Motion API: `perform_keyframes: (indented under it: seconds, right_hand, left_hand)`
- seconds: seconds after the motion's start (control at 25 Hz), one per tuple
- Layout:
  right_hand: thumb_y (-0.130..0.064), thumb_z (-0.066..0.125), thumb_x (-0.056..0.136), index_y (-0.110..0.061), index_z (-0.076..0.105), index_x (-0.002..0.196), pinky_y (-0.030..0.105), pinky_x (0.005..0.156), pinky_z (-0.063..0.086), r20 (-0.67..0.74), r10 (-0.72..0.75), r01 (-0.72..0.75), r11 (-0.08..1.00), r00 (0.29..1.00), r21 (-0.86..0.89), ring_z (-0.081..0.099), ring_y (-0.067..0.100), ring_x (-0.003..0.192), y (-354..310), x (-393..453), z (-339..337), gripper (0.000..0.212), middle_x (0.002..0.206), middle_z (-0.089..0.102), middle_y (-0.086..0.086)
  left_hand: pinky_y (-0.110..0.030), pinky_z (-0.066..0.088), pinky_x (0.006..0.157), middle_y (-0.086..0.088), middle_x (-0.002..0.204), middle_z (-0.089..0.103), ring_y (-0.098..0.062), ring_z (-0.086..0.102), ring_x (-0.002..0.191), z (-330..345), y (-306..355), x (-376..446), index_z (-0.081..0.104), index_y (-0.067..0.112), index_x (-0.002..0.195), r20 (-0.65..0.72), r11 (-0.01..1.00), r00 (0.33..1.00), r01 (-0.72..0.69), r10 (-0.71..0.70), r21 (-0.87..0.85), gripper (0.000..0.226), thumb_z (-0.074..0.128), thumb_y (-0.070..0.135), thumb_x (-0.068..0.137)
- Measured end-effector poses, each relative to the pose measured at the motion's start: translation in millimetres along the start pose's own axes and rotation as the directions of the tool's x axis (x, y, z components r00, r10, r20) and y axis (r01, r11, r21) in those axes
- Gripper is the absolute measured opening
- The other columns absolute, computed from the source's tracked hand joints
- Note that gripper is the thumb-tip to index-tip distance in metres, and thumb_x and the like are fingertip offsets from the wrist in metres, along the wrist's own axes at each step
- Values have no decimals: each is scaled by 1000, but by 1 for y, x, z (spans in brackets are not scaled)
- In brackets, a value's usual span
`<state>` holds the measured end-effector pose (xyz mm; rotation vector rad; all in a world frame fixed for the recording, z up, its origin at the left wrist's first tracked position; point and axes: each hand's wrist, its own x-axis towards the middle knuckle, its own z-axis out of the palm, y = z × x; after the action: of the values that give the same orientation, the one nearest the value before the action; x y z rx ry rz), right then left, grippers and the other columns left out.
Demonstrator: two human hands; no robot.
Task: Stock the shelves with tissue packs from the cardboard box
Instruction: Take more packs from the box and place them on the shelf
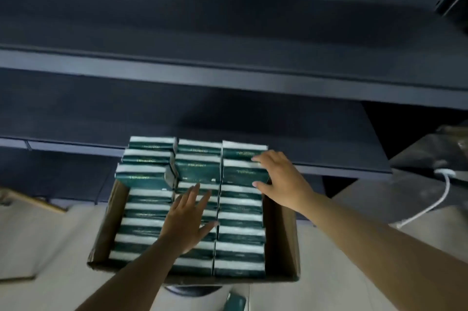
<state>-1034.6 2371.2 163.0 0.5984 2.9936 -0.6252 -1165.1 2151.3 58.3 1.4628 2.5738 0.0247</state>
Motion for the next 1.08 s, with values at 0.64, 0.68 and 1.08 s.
perform_keyframes:
  seconds: [0.64,0.68,1.08]
  right_hand:
    - [-2,60,87,-13,55,119,31,97,38,-124,21,-10,996,992,87,49,21,111,1,1,9,35,116,56,3]
    - [-3,59,88,-14,54,120,30,95,39,-124,17,-5,996,992,94,50,20,110,-4,-1,-3,35,117,54,2]
    - [-9,56,91,-20,51,123,14,81,32,-328,-128,121,992,936,-40,43,-3,84,-84,-34,-207,34,122,53,-6]
  left_hand:
    - [-43,49,91,-13,126,60,-31,59,114,3,-1,3,60,11,124,-28,997,997,-76,76,4,92,1,71,89]
    - [-40,54,81,-10,112,66,-28,65,101,-9,0,4,67,11,112,-97,995,991,-99,97,-8,84,9,68,92]
    - [-34,53,71,-7,97,62,-25,60,85,-250,40,35,59,2,115,-641,991,760,-130,109,14,82,53,69,69]
